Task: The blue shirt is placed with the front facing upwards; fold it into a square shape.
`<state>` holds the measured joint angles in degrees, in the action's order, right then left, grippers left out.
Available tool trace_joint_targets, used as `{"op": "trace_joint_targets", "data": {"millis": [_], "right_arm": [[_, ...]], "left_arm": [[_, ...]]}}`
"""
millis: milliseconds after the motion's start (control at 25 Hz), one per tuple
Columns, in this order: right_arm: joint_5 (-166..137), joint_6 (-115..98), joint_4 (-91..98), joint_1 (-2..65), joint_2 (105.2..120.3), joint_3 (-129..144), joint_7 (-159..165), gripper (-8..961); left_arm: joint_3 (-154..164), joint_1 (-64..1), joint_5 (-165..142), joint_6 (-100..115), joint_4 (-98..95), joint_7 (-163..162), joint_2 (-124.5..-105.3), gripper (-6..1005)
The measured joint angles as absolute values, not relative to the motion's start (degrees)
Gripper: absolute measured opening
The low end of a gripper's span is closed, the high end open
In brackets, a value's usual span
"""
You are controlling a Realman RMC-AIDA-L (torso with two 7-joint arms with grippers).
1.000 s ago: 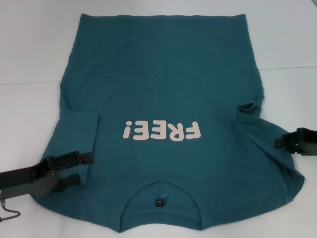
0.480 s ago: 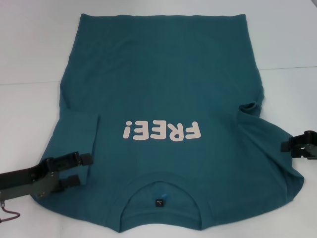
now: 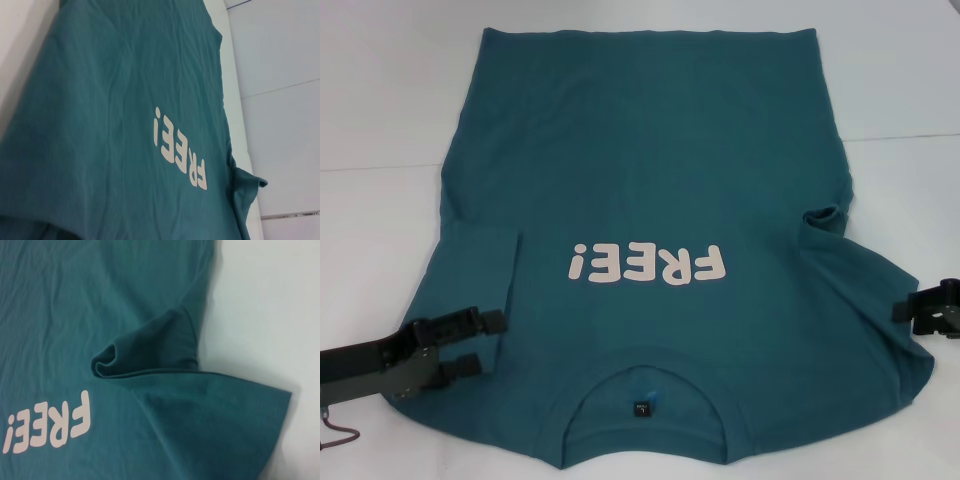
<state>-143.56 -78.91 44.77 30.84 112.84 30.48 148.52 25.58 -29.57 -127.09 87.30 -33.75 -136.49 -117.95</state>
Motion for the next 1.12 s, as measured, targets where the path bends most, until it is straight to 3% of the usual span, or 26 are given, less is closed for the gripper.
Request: {"op": "trace_joint_targets", "data": {"millis": [1080, 1120], "right_arm": [[-141.88, -74.45, 40.08, 32.54, 112.92, 30.67, 147.87, 378], [-141.72, -74.58, 40.08, 32.49, 112.89, 30.83, 147.83, 343]], "left_arm": [[25.58, -29.79, -127.09, 87.38, -33.75, -136.50, -117.96, 946], [25.58, -29.75, -127.09, 87.40, -33.75, -136.49, -117.96, 946]]}}
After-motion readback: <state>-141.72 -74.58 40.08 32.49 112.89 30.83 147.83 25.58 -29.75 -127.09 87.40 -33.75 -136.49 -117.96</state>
